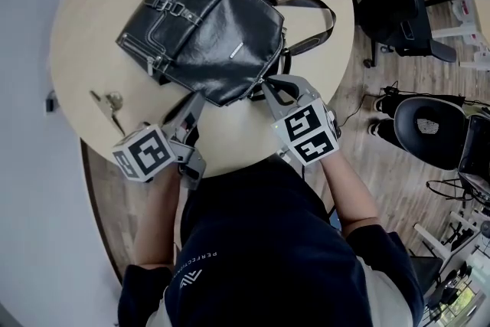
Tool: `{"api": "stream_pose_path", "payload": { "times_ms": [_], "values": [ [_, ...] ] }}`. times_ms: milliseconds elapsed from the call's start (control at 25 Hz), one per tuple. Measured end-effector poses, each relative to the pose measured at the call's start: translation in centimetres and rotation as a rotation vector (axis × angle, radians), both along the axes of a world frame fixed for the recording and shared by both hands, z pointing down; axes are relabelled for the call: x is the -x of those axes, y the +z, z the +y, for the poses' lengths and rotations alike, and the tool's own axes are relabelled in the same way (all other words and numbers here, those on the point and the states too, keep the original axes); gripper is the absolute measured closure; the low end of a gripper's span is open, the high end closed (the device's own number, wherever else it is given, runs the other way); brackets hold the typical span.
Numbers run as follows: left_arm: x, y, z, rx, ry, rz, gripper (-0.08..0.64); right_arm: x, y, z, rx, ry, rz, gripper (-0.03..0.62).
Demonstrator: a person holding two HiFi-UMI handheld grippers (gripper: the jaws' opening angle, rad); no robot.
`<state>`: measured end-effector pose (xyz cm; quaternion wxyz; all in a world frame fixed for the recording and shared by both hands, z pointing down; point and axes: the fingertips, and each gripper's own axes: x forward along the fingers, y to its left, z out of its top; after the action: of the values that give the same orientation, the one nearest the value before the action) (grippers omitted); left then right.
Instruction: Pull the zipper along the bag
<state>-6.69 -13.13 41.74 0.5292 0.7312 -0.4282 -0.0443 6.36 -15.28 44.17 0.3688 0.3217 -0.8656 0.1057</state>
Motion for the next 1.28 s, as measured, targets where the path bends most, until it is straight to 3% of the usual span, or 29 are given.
{"api": "stream_pose_path", "payload": {
  "times_ms": [520,720,840,1080,1280],
  "values": [
    [0.1,-0.1,0.0,-0.008,0.018,-0.037,0.489,0.5,0.8,0.6,0.040,-0.011,0.001,0.577],
    [-1.5,-0.6,0.7,-0.023,0.090,0.017,0.425,0.5,1.0,0.6,0.048,-0.005,-0.011,0.577],
    [-2.3,-0.5,1.2,-0.007,0.124,0.010,0.413,0.6,1.0,0.8,0.047,-0.005,-0.009,0.577],
    [-2.9,0.5,1.5,0.061,0.124,0.052,0.429,0.6,1.1,0.8,0.047,-0.004,-0.011,0.577],
    [-3.3,0.8,0.8,0.073,0.101,0.081,0.442,0.6,1.2,1.0,0.046,-0.004,-0.017,0.577]
  ]
}}
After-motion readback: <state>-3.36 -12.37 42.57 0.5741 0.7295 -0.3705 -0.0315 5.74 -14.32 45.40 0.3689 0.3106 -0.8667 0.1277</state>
